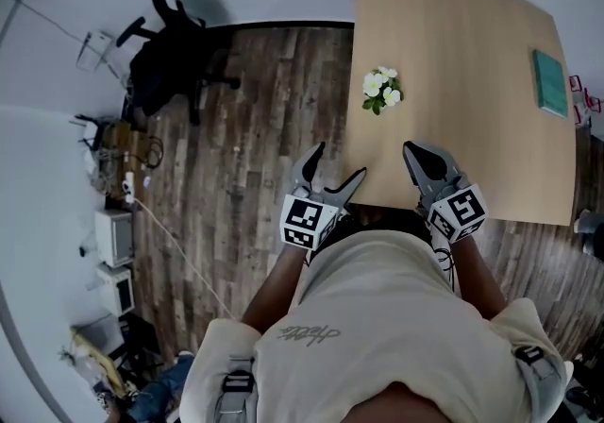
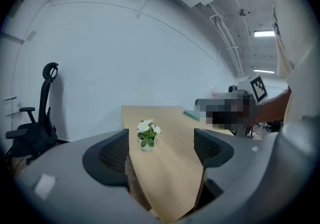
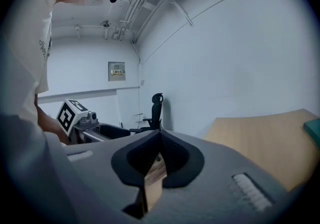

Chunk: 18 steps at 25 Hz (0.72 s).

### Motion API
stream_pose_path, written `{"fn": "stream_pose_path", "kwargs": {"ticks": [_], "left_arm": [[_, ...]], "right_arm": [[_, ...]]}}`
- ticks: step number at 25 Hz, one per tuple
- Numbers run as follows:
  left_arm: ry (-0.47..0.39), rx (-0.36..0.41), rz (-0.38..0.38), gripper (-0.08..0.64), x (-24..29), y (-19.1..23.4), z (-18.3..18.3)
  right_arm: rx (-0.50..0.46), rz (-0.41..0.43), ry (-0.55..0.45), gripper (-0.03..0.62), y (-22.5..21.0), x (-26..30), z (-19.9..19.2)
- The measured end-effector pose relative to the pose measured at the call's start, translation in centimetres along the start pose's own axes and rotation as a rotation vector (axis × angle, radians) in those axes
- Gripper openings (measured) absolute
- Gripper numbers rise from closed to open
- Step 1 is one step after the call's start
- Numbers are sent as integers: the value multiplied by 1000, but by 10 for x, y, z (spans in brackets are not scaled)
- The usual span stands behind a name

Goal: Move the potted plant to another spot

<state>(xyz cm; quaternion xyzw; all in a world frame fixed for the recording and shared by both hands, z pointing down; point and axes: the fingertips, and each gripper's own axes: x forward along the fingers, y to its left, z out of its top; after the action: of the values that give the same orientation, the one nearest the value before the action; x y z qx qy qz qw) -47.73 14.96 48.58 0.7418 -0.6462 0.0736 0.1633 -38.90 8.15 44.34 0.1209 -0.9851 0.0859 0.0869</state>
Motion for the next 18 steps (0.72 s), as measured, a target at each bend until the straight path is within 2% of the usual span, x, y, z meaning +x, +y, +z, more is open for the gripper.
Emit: {"fn": "stream_pose_path", "kwargs": {"ticks": [3,8,12,18], "left_arm": [[49,37,-20,423,9,5,-7],[105,18,-23,425,27,10,-16],[119,30,-14,425,46,8,-10],[167,61,3,429,69,11,-11]], "right_arm": [[11,-73,4,2,-8,-7,-3],[41,-138,9,2,-17,-19,-10],[70,-146,-4,2,-35,-22,-16],[13,-100,-18,2,-48,-16,-16]]}}
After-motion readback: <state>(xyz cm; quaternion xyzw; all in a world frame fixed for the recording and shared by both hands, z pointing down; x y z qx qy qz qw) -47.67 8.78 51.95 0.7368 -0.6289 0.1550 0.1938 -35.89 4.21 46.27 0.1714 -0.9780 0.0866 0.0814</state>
